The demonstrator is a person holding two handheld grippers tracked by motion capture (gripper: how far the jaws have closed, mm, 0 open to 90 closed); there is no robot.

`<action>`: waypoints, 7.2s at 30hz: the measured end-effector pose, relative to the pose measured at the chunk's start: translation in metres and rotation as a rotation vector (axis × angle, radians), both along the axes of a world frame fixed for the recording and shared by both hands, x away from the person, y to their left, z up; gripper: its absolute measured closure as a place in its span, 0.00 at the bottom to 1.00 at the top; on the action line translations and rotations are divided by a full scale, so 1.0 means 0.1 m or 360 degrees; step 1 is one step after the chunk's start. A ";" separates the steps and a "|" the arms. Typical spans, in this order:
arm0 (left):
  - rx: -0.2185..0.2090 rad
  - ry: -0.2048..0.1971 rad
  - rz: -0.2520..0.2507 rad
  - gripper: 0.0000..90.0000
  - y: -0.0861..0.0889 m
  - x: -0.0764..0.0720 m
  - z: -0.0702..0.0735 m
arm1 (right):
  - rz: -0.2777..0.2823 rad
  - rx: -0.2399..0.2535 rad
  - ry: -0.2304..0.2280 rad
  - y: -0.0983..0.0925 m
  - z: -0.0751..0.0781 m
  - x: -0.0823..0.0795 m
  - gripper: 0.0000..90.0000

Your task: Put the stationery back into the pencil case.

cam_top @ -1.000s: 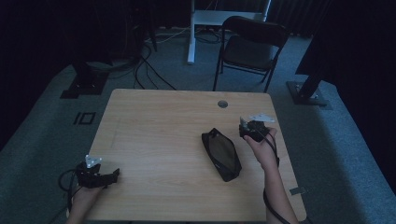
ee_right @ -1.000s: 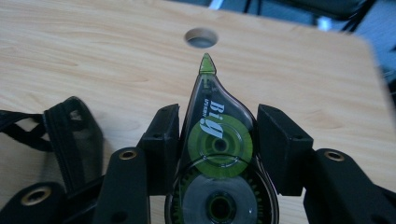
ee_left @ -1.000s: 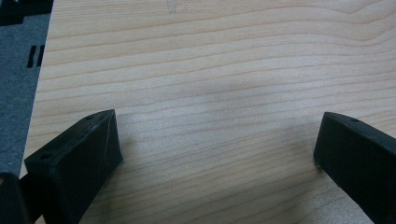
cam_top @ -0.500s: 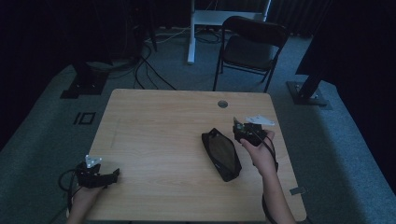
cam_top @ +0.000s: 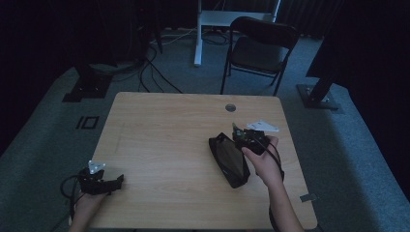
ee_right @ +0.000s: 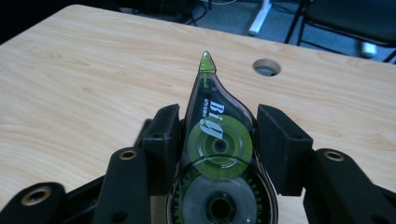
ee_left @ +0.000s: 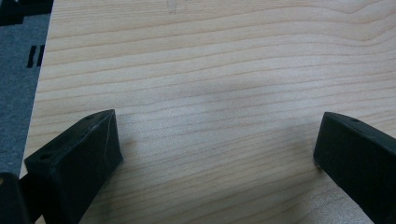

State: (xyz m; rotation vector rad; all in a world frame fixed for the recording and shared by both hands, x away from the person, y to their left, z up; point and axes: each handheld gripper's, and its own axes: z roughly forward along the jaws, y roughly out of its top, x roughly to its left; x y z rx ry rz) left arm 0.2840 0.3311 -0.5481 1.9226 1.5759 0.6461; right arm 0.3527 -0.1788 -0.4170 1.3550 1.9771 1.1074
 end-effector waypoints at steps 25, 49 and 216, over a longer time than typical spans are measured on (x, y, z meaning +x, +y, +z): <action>-0.0002 -0.0001 0.0002 0.01 0.00 0.00 0.00 | 0.0087 -0.0086 0.0184 0.34 -0.42 -0.03 0.56; -0.0003 -0.0001 0.0002 0.01 0.00 0.00 0.00 | 0.0001 -0.0146 0.0367 0.43 -0.69 0.16 0.56; 0.0001 -0.0001 0.0000 0.01 0.00 0.00 0.00 | -0.0547 -0.0101 0.0266 -1.21 -1.36 -0.55 0.14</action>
